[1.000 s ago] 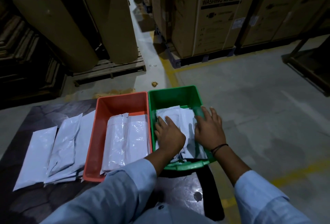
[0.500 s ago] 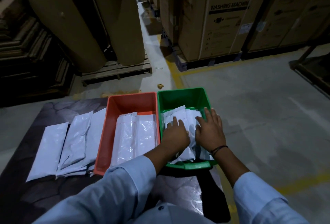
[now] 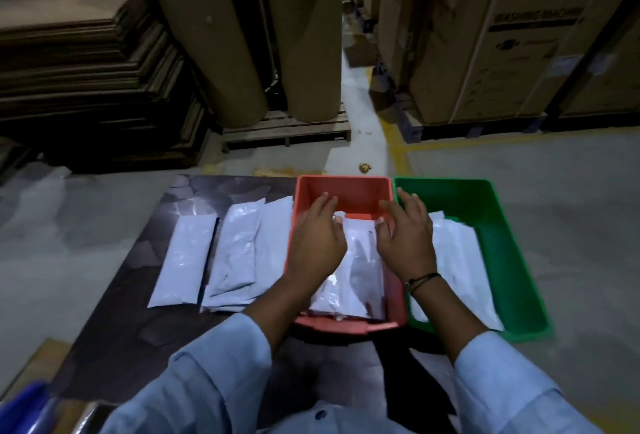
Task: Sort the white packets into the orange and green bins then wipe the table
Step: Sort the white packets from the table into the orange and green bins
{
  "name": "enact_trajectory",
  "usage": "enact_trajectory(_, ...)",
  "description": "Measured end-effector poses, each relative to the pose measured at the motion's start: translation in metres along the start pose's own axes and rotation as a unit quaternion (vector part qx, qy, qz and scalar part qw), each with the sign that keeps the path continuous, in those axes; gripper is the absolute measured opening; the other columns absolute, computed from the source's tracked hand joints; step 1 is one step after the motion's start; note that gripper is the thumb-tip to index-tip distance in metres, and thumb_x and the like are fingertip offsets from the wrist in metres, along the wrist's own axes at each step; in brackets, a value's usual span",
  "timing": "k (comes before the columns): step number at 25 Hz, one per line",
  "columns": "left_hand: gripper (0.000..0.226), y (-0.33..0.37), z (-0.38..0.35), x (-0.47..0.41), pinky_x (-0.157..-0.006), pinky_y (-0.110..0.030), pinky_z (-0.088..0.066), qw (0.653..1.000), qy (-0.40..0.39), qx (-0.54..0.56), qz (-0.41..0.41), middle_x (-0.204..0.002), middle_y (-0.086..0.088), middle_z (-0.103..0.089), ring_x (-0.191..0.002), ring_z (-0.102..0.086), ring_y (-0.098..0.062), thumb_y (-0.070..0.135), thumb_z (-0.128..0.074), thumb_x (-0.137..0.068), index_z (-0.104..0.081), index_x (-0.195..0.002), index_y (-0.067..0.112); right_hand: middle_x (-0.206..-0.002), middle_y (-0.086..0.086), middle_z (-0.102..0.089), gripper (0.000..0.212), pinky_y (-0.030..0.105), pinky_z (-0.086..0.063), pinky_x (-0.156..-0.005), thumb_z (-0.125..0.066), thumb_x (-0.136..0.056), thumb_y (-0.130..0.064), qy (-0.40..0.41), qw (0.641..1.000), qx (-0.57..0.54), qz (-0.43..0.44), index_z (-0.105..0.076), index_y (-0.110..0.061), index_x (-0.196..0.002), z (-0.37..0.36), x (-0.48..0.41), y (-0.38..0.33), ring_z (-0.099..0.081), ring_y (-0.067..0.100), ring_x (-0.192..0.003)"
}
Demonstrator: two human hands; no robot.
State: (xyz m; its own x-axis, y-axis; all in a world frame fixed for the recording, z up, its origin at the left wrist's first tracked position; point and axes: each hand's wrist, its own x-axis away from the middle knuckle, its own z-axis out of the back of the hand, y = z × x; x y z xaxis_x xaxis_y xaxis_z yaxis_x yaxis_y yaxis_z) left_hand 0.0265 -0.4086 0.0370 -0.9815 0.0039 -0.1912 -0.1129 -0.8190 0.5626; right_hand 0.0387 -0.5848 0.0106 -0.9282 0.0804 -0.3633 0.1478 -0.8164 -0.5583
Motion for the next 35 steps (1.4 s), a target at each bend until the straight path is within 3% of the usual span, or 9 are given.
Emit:
enact_trajectory(8,0.041,-0.213,0.094,0.014,-0.114,-0.039,-0.036,0.995,0.042,0.022,0.090,-0.149,-0.007,-0.052,-0.138,-0.046,-0.028,0.023,-0.048,-0.102,-0.055,-0.141,0.012,-0.144,0.014,-0.052,0.036,0.048,-0.034,-0.114,-0.053,-0.086,-0.019,-0.004,0.999,-0.016,0.045,-0.067,-0.014,-0.119,-0.119,0.017,-0.145,-0.041,0.039,-0.135)
enact_trajectory(11,0.047,-0.279,0.103,0.016,-0.112,-0.046,-0.038,0.991,0.003,-0.014,0.134,-0.149,-0.009,-0.051,-0.135,-0.048,-0.033,0.033,-0.044,-0.099,-0.055,-0.141,0.013,-0.142,0.015,-0.053,0.036,0.049,-0.035,-0.113,-0.053,-0.087,-0.021,-0.023,0.999,-0.004,0.033,-0.067,-0.014,-0.120,-0.155,0.024,-0.185,-0.043,0.037,-0.134)
enact_trajectory(14,0.055,-0.321,0.104,0.016,-0.112,-0.050,-0.035,0.979,-0.054,-0.074,0.180,-0.159,-0.007,-0.037,-0.138,-0.042,-0.035,0.039,-0.042,-0.098,-0.043,-0.149,0.019,-0.143,0.016,-0.052,0.038,0.051,-0.036,-0.113,-0.054,-0.087,-0.022,-0.053,0.997,0.023,0.044,-0.066,-0.013,-0.122,-0.190,0.031,-0.212,-0.044,0.038,-0.134)
enact_trajectory(18,0.077,-0.349,0.095,0.020,-0.119,-0.055,-0.021,0.959,-0.129,-0.110,0.228,-0.167,-0.014,-0.008,-0.147,-0.019,-0.042,0.051,-0.046,-0.098,-0.010,-0.160,0.023,-0.153,0.018,-0.040,0.049,0.058,-0.035,-0.111,-0.052,-0.089,-0.033,-0.170,0.981,0.084,0.031,-0.057,-0.016,-0.134,-0.234,0.044,-0.236,-0.036,0.043,-0.139)
enact_trajectory(22,0.094,-0.362,0.083,0.022,-0.118,-0.060,-0.016,0.957,-0.161,-0.119,0.210,-0.166,-0.018,0.008,-0.147,-0.009,-0.050,0.072,-0.045,-0.089,0.001,-0.160,0.029,-0.166,0.016,-0.005,0.070,0.057,-0.013,-0.118,-0.043,-0.095,-0.055,-0.277,0.940,0.197,0.015,-0.025,-0.026,-0.155,-0.257,0.041,-0.241,-0.005,0.043,-0.150)
enact_trajectory(28,0.093,-0.376,0.072,0.034,-0.111,-0.057,-0.028,0.954,-0.158,-0.202,0.157,-0.166,-0.020,0.002,-0.140,-0.023,-0.050,0.065,-0.050,-0.087,-0.007,-0.160,0.029,-0.165,0.021,0.006,0.084,0.061,-0.007,-0.118,-0.042,-0.090,-0.060,-0.291,0.925,0.244,0.031,-0.011,-0.023,-0.159,-0.267,0.054,-0.237,0.005,0.048,-0.149)
enact_trajectory(31,0.083,-0.375,0.068,0.034,-0.107,-0.056,-0.034,0.955,-0.132,-0.209,0.166,-0.167,-0.018,-0.008,-0.133,-0.032,-0.048,0.055,-0.052,-0.088,-0.019,-0.159,0.029,-0.164,0.021,0.007,0.085,0.059,-0.015,-0.118,-0.050,-0.090,-0.049,-0.297,0.924,0.237,0.030,-0.010,-0.021,-0.159,-0.267,0.059,-0.239,0.001,0.049,-0.149)
enact_trajectory(35,0.081,-0.371,0.066,0.032,-0.106,-0.054,-0.033,0.953,-0.133,-0.200,0.186,-0.167,-0.015,-0.007,-0.133,-0.032,-0.044,0.050,-0.053,-0.088,-0.020,-0.159,0.028,-0.165,0.019,0.003,0.081,0.056,-0.023,-0.115,-0.051,-0.091,-0.037,-0.311,0.926,0.214,0.020,-0.009,-0.021,-0.159,-0.265,0.057,-0.244,-0.002,0.045,-0.150)
